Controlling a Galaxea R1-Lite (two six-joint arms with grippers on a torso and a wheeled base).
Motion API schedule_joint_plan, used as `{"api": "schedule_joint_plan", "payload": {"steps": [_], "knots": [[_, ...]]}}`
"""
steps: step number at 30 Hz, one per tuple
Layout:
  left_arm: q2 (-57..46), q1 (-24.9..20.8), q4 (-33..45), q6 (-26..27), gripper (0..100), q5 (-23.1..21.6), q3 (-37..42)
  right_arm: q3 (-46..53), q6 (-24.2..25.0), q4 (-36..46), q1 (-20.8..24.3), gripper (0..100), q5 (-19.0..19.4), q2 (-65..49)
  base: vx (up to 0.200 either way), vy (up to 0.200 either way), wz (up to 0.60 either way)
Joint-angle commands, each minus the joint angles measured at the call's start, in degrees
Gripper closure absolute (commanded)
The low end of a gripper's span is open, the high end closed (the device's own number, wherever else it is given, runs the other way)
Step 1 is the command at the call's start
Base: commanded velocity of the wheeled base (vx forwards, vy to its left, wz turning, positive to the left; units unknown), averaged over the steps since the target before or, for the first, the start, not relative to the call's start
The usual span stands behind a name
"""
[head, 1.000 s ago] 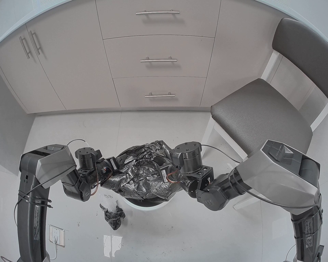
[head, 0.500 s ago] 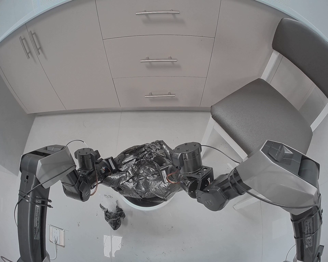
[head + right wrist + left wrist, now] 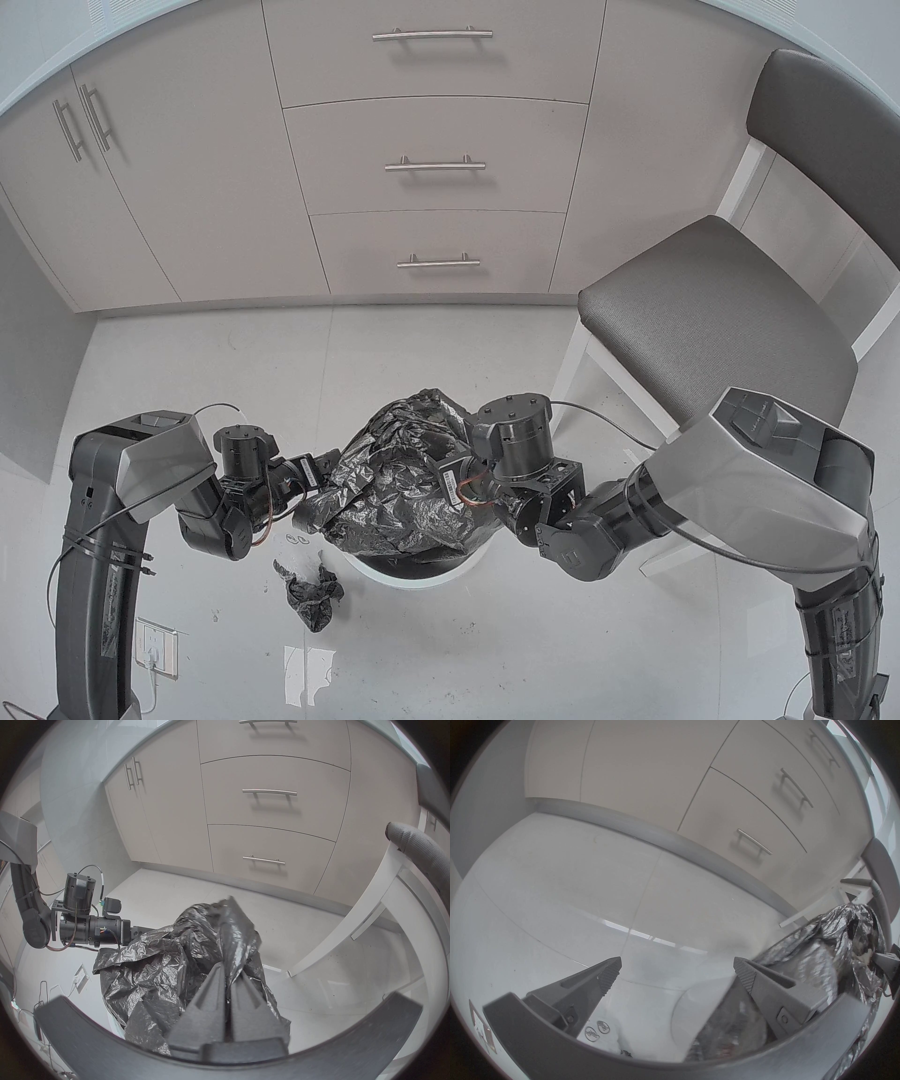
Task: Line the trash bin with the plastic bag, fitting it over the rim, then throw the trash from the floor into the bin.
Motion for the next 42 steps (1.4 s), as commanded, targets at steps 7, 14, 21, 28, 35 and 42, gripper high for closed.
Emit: {"api": "schedule_joint_plan", "payload": {"steps": [7, 14, 21, 28, 35, 42], "knots": [[-0.24, 0.86, 0.09, -0.10, 0, 1.72, -0.61, 0.11, -0.19, -1.41, -0.07, 100, -0.08, 0.17, 0.000, 0.000, 0.00], [-4.99, 1.83, -1.32, -0.54, 0, 3.30, 4.14, 0.20, -0.19, -1.41, -0.07, 100, -0.08, 0.00, 0.000, 0.000, 0.00], [-23.36, 1.39, -3.34, -4.15, 0, -5.75, 17.59, 0.20, -0.19, -1.41, 0.02, 100, -0.08, 0.26, 0.000, 0.000, 0.00], [-28.80, -3.36, -3.34, 2.53, 0, -17.97, 25.58, 0.11, -0.19, -1.41, 0.28, 100, -0.08, 0.08, 0.000, 0.000, 0.00], [-26.26, -7.84, -2.46, 10.09, 0, -18.85, 24.70, 0.11, -0.19, -1.41, 0.63, 100, -0.08, -0.18, 0.000, 0.000, 0.00], [-18.17, -8.28, -2.90, 17.39, 0, -18.76, 20.40, 0.11, -0.19, -2.02, 1.07, 100, -0.08, -0.27, 0.000, 0.000, 0.00]]}}
